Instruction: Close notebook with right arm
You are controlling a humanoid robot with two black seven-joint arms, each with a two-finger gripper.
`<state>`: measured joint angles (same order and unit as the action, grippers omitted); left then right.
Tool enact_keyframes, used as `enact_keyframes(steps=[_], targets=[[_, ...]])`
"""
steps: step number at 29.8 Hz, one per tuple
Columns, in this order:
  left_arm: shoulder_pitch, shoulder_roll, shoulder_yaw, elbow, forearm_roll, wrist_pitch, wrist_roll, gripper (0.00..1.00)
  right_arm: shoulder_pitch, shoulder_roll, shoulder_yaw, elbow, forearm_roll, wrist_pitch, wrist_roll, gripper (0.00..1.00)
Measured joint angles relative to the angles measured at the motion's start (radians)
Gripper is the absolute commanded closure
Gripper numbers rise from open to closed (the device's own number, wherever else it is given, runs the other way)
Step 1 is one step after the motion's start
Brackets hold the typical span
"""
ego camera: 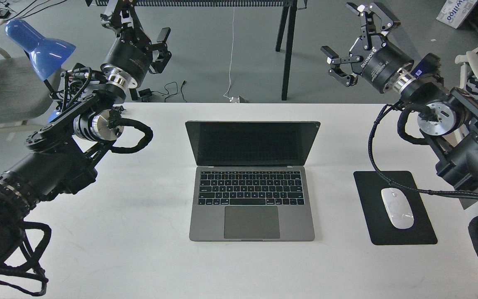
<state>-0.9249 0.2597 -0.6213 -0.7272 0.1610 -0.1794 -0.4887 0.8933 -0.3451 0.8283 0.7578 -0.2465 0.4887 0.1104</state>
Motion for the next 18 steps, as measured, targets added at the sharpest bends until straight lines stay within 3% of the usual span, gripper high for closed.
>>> enact_keyframes(steps=[18], targets=[[0.000, -0.001, -0.002, 0.000, -0.003, 0.006, 0.000, 0.00, 0.059, 0.035, -0.057, -0.019, -0.015, 0.000, -0.002, 0.00]])
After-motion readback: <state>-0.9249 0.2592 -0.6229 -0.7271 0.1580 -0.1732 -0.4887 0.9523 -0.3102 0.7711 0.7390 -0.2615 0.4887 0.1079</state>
